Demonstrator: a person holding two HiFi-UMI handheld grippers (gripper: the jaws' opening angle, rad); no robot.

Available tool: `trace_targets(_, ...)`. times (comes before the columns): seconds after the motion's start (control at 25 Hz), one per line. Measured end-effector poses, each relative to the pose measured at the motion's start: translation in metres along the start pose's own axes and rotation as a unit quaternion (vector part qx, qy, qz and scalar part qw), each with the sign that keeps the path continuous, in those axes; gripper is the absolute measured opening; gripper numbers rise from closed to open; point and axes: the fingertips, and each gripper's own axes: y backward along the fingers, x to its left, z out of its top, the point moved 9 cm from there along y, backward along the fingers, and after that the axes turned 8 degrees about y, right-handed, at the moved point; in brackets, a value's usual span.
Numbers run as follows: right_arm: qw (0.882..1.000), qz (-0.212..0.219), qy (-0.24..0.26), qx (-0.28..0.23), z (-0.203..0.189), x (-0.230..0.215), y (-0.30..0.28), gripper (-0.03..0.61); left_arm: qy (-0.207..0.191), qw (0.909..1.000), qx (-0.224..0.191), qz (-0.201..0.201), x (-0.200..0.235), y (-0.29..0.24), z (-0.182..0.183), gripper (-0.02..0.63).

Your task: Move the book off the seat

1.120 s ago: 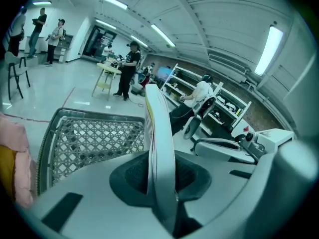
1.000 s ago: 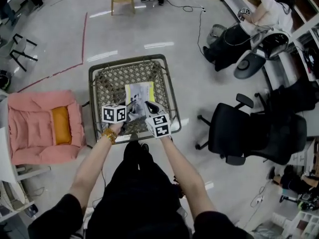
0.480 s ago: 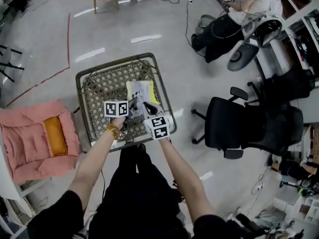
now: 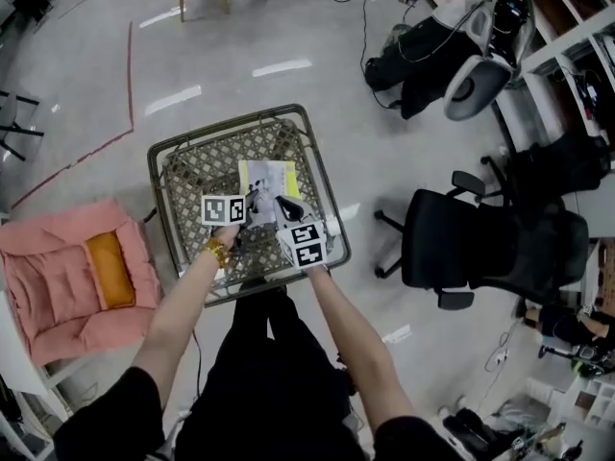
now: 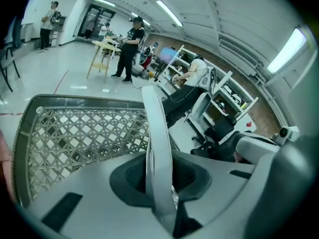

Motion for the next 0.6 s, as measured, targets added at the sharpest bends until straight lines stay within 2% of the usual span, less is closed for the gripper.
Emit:
trace_targets(0.12,1.000,0.001,0.002,0.004,-0.001,0.001,-0.014,0.015,0.011,0.9999,0.001,0.007,0.026,-0.007,0.006,0.072)
trace_targets(0.32,1.000,-0.003,0.004,0.013,-0.005,0.002,-0.031,0.015,0.004,0.9994,0.018,0.029,0.064,-0.019,0.012,0.089)
trace_targets(0.6,1.000,0.004,-0.002,0.029,-0.006,0.010,-0.042,0.015,0.058,0.9973,0.029,0.036,0.107,-0.028,0.003,0.107)
